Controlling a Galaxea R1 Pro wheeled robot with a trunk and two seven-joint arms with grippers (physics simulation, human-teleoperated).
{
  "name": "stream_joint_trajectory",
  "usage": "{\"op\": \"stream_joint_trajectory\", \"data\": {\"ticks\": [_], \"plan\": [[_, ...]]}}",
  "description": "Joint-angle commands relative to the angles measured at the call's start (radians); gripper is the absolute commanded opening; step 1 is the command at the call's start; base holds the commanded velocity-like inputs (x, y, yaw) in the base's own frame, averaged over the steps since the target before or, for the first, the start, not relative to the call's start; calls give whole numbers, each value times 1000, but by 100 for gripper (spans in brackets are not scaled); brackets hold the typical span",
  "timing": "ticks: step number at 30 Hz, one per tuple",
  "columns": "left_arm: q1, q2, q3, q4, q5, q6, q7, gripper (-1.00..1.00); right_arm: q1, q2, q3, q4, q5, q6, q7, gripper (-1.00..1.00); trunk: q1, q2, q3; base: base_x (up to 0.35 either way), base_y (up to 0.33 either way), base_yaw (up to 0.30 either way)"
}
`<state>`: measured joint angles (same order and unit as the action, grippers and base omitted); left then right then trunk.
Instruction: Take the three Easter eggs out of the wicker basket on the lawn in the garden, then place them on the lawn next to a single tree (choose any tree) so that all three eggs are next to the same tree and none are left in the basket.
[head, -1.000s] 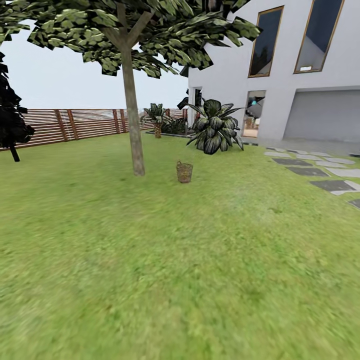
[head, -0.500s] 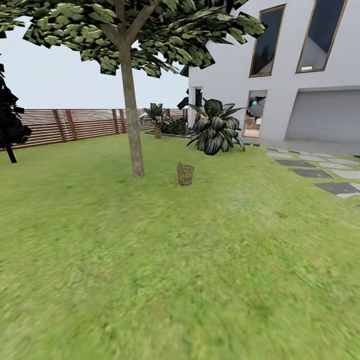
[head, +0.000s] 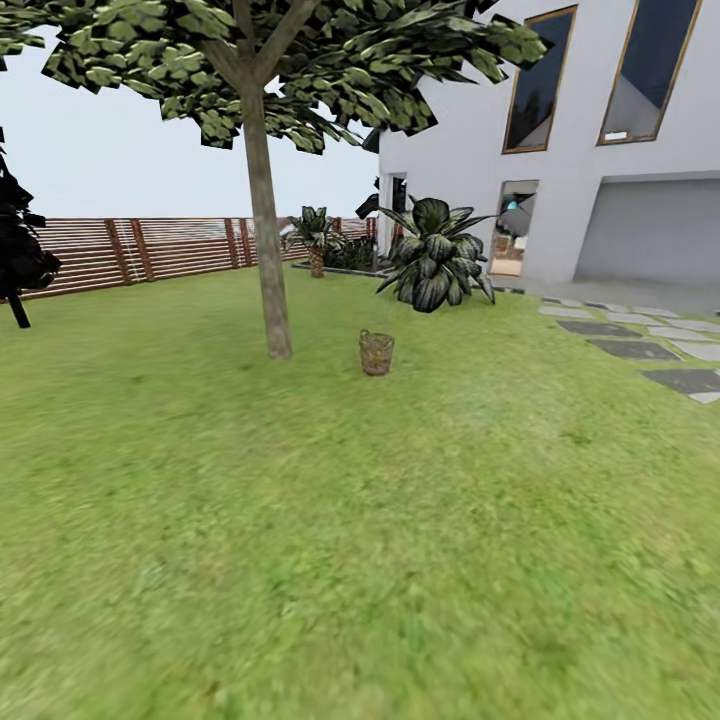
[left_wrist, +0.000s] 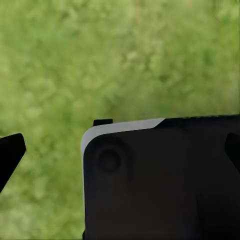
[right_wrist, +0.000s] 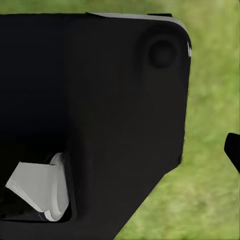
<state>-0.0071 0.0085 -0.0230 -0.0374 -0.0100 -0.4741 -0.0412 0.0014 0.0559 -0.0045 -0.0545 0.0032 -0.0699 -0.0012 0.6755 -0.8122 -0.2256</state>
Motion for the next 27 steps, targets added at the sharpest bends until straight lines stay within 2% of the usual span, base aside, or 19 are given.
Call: {"op": "stream_joint_trajectory", "data": {"ticks": [1,5,12,27], "plan": [[-1,0,-2,1,-1,-3,-2,100,0,0,-1,-5,0,-3,0,100,1,-1,-1,283,168,0],[-1,0,-2,1,-1,-3,-2,100,0,4,0,-13,0,-3,0,100,1,-1,-1,282,169,0],[-1,-1,-2,1,-2,-2,-2,100,0,26,0,-36,1,-4,0,100,1,-1,-1,279,171,0],[-1,-1,-2,1,-2,-1,-2,100,0,27,-3,-48,1,-4,3,100,1,-1,-1,278,171,0]]}}
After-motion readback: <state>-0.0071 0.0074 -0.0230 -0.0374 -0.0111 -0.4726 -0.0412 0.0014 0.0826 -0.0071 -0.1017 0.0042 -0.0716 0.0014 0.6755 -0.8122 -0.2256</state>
